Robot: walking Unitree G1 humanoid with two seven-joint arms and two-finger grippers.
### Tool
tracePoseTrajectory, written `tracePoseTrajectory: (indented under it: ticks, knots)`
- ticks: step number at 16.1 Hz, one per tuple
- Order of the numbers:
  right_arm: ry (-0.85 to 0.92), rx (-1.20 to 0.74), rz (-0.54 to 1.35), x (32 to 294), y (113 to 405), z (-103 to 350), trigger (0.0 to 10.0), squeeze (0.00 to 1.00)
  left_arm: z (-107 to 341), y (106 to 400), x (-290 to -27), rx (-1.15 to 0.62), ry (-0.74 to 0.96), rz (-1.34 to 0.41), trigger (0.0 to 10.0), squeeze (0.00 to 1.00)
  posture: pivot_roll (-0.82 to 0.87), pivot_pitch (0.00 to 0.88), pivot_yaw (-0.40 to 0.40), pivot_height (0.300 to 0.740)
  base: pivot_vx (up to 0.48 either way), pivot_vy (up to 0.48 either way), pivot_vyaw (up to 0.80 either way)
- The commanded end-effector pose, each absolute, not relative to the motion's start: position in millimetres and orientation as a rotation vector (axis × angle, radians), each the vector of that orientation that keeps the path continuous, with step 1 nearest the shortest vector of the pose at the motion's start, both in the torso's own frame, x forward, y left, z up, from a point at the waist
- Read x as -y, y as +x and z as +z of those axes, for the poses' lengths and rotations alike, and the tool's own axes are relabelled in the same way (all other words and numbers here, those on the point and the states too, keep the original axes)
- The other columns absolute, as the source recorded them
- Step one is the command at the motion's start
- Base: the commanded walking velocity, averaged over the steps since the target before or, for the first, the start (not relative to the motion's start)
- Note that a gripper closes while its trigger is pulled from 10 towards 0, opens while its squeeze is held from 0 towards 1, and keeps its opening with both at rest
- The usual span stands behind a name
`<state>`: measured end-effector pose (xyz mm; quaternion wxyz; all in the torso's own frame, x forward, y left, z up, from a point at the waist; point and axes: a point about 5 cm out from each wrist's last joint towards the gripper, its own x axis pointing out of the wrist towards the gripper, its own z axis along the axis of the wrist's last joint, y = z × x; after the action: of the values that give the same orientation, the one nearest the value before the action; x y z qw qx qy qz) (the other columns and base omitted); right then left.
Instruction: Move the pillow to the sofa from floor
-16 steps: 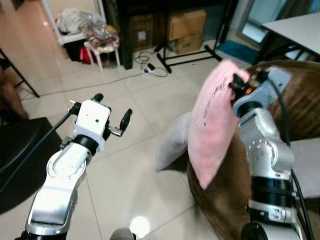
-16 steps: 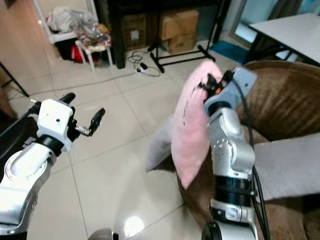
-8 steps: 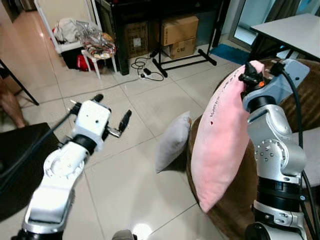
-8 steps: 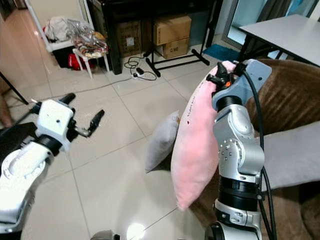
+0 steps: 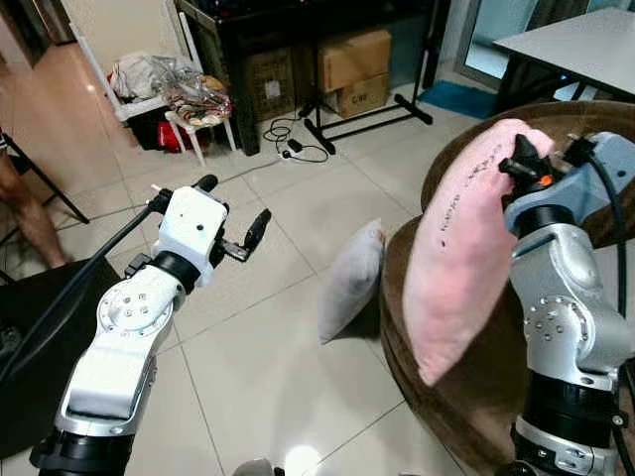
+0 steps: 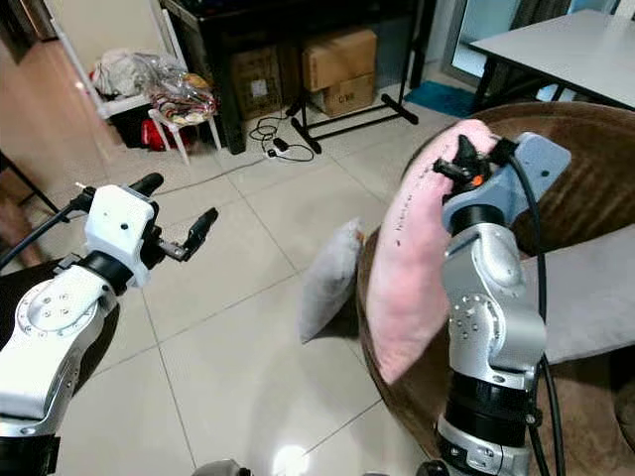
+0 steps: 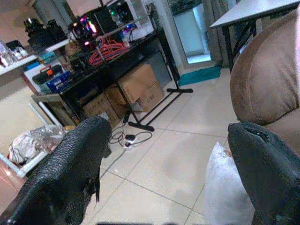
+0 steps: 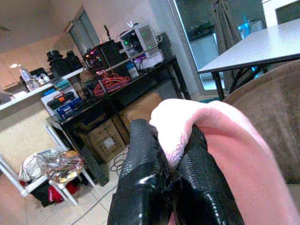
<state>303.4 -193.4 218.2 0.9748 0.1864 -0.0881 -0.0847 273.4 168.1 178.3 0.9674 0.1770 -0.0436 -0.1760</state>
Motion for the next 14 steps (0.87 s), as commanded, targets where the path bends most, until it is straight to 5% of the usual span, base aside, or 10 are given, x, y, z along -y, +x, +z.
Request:
tracePoseTrajectory:
  ticks: [1, 10, 14]
  knots:
    - [0.371, 0.234, -0.157, 191.6, 302.2, 232.6, 10.0, 0.00, 174.7, 272.0, -170.0, 0.080, 0.357, -0.347, 10.0, 0.00, -0.07, 0.000, 0.064, 0.740, 0.000, 0.000, 0.00]
    - [0.394, 0.190, -0.105, 178.3, 308.4, 226.1, 10.0, 0.00, 170.9, 261.6, -173.4, 0.073, 0.349, -0.316, 10.0, 0.00, -0.03, 0.000, 0.018, 0.740, 0.000, 0.000, 0.00]
    - [0.391, 0.144, -0.087, 171.8, 308.5, 214.5, 10.0, 0.00, 164.1, 256.6, -167.0, 0.019, 0.348, -0.433, 10.0, 0.00, -0.04, 0.000, 0.046, 0.740, 0.000, 0.000, 0.00]
